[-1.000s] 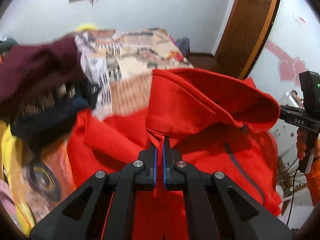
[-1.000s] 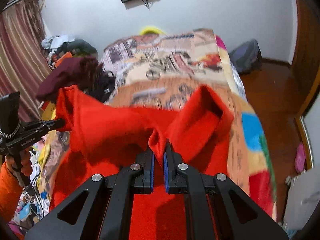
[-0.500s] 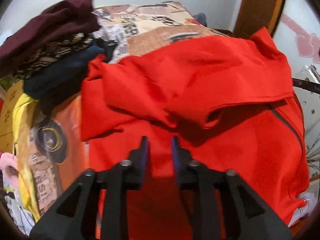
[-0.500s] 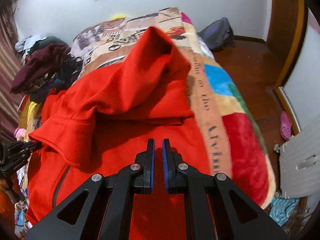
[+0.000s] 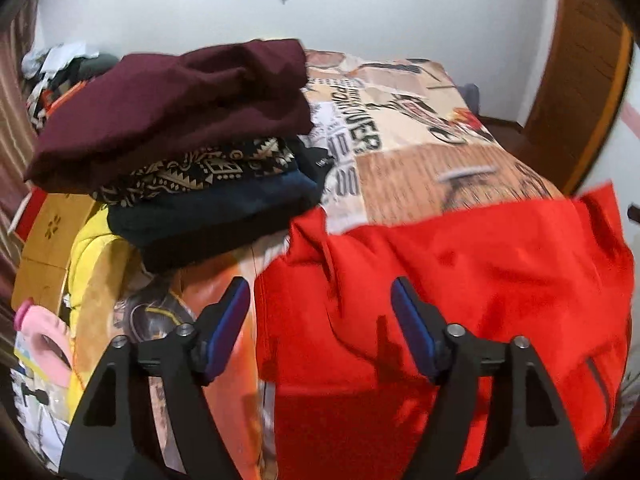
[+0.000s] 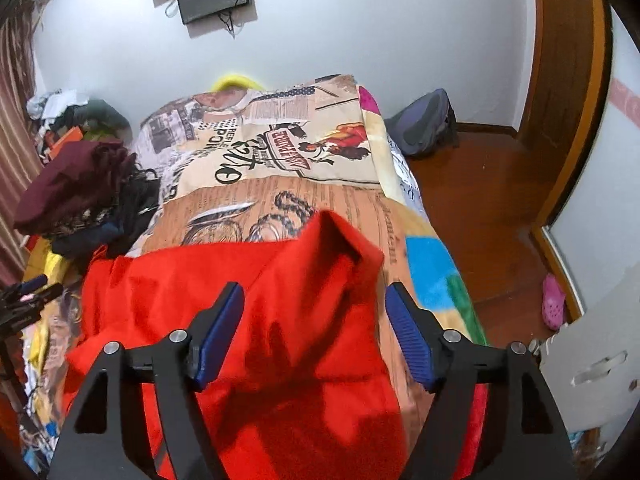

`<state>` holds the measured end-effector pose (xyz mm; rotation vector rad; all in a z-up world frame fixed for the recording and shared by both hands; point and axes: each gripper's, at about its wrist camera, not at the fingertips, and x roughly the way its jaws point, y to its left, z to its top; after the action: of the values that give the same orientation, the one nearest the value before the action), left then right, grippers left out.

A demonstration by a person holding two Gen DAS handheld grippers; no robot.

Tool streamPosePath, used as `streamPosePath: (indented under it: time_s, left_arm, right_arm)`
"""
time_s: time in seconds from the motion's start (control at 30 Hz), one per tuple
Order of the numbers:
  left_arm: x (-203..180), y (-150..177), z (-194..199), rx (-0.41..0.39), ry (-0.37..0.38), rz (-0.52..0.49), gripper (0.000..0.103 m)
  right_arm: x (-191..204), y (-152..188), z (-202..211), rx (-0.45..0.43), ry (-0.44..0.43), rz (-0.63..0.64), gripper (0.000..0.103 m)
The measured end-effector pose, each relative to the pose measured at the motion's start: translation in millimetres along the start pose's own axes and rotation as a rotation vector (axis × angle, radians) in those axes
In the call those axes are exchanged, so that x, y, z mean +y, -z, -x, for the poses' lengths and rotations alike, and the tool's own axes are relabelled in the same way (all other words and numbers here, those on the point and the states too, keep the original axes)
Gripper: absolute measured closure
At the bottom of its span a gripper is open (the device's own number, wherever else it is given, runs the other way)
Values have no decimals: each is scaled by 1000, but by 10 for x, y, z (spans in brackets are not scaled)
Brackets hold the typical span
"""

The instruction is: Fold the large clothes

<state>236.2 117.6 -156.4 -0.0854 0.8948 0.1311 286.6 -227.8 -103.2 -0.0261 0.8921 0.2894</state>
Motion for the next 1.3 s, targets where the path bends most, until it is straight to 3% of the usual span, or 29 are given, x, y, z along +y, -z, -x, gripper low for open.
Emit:
streamPosePath:
  time_s: [0.2,0.33,0.5,0.63,0.7,0.8,0.87,0.93,1.0,1.2,1.3]
  left_arm:
    - [137,-227,-690,100,4,98,27]
    - [220,-238,-1019,128,-72,129,27]
    - [457,-156,-1030,85,-144,188,27]
    - [688,27,-924,77,-239,201,27]
    - [827,155,-912,98,-304,210,27]
    - [1058,389,-912,172,-321,241,27]
    - [1165,482,-843,186,-317,256,27]
    - [1226,506,-727,170,-302,270,27]
    - [1249,471,-573,140,-260,284,27]
    - [980,163,-327,63,-101,263,26]
    - [797,15,-323,36,4,258,19]
  right_arm:
    - [45,-143,-475,70,32,1,33]
    - [-76,-125,-674,105,90,-3,33]
    - [-358,-59,-687,109,136,-29,33]
    - [-563,52,-632,122,73,-98,36]
    - [-582,102,-589,113,64,-111,37]
    - [-626,179,-453,93,60,-126,38]
    - [-650,182,-389,82,69,-138,38]
    - [-703,173,-268,43,163,-143,36]
    - [-782,144,-189,27,184,-148,35]
    - [-845,72,1,50,38,-204,35]
    - [-761,55,-49,64,-51,-222,34]
